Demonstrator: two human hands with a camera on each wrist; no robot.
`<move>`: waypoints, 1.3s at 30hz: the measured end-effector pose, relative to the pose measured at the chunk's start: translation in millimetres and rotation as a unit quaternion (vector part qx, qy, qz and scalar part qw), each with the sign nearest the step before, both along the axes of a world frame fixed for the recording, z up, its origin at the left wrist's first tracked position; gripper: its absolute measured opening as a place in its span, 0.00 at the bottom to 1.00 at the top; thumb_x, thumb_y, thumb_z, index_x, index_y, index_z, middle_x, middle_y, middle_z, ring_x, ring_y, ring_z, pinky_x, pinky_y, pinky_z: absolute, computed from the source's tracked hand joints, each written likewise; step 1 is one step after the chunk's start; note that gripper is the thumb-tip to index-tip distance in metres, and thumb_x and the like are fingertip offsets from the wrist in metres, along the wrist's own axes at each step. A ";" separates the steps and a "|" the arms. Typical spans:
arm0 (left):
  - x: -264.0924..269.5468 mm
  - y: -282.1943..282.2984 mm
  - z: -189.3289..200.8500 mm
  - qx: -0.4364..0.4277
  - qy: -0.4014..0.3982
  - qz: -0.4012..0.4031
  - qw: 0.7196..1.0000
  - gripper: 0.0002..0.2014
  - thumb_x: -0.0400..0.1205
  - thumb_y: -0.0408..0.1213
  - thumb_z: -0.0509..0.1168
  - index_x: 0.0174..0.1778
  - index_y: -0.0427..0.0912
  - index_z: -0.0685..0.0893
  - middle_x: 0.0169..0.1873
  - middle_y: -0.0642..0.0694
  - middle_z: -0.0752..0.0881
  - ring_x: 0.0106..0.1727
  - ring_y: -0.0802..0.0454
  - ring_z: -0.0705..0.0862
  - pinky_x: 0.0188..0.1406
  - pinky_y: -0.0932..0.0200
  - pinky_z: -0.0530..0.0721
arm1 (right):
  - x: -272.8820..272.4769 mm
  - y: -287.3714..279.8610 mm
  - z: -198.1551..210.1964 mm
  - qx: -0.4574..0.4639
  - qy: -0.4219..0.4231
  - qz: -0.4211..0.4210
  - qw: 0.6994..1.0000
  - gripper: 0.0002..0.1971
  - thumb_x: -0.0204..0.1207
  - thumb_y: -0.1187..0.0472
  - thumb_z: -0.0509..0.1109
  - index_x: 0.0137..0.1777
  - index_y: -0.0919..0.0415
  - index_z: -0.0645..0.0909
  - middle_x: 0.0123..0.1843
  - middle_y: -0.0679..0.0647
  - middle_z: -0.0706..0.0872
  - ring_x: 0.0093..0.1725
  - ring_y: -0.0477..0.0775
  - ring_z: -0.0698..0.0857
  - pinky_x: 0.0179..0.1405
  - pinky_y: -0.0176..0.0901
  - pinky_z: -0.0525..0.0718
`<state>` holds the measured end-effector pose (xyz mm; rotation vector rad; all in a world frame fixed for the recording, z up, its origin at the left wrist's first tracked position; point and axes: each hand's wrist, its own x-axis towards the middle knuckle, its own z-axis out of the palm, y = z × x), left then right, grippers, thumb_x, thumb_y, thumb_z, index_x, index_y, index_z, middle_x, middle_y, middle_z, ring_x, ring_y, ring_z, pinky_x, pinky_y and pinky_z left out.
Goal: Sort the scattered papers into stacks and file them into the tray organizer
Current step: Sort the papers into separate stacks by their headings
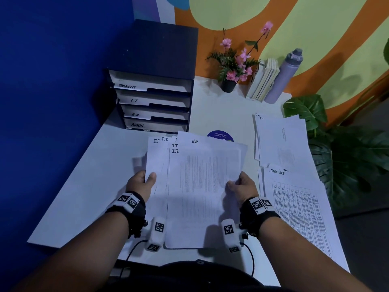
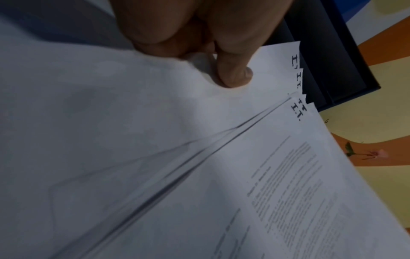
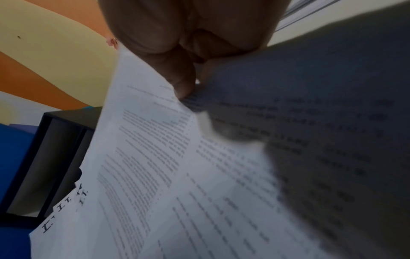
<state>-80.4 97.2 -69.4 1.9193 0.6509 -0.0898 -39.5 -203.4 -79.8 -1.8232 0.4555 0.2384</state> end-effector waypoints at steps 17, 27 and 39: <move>10.6 -4.3 -21.8 -0.086 0.078 -0.036 0.993 0.20 0.73 0.15 0.52 0.24 0.41 0.77 0.18 0.46 0.68 0.22 0.51 0.63 0.26 0.65 0.62 | -10.0 2.2 20.0 0.160 0.012 0.002 0.987 0.21 0.66 0.89 0.62 0.44 0.64 0.85 0.34 0.54 0.90 0.38 0.58 0.86 0.41 0.46 0.84; 4.4 14.3 -33.2 0.224 0.146 -0.084 0.960 0.35 0.70 0.48 0.74 0.73 0.51 0.72 0.64 0.39 0.78 0.65 0.37 0.78 0.65 0.50 0.79 | -13.9 1.3 14.0 0.112 0.008 -0.014 0.994 0.27 0.64 0.86 0.63 0.55 0.56 0.77 0.36 0.57 0.84 0.38 0.56 0.80 0.40 0.46 0.80; 13.6 -3.8 4.3 0.104 0.002 -0.076 0.992 0.29 0.86 0.46 0.58 0.83 0.46 0.59 0.81 0.46 0.62 0.81 0.46 0.63 0.78 0.53 0.62 | 1.7 4.1 34.7 0.079 -0.025 -0.022 0.996 0.21 0.69 0.82 0.66 0.47 0.53 0.83 0.45 0.56 0.89 0.46 0.58 0.85 0.52 0.52 0.83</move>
